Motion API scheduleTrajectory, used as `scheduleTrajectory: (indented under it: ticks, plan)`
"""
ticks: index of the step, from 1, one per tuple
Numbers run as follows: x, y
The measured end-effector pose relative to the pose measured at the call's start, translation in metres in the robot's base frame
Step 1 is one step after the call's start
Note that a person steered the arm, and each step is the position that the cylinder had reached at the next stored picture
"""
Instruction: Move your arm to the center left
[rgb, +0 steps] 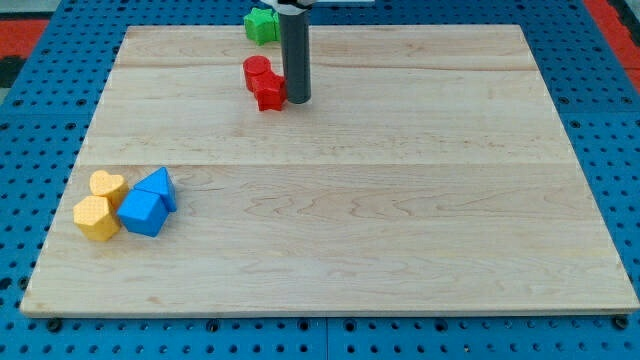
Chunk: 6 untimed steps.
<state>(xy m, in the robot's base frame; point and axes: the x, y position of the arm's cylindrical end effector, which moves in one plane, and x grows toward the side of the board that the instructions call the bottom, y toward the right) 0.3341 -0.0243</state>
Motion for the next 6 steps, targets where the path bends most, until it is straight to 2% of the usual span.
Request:
scheduleTrajectory:
  ticks: [2,3,4,5,6]
  plan:
    - [-0.001,-0.047]
    - [0.004,-0.051]
    - [0.031,-0.042]
    - [0.041,-0.112]
    - [0.048,-0.28]
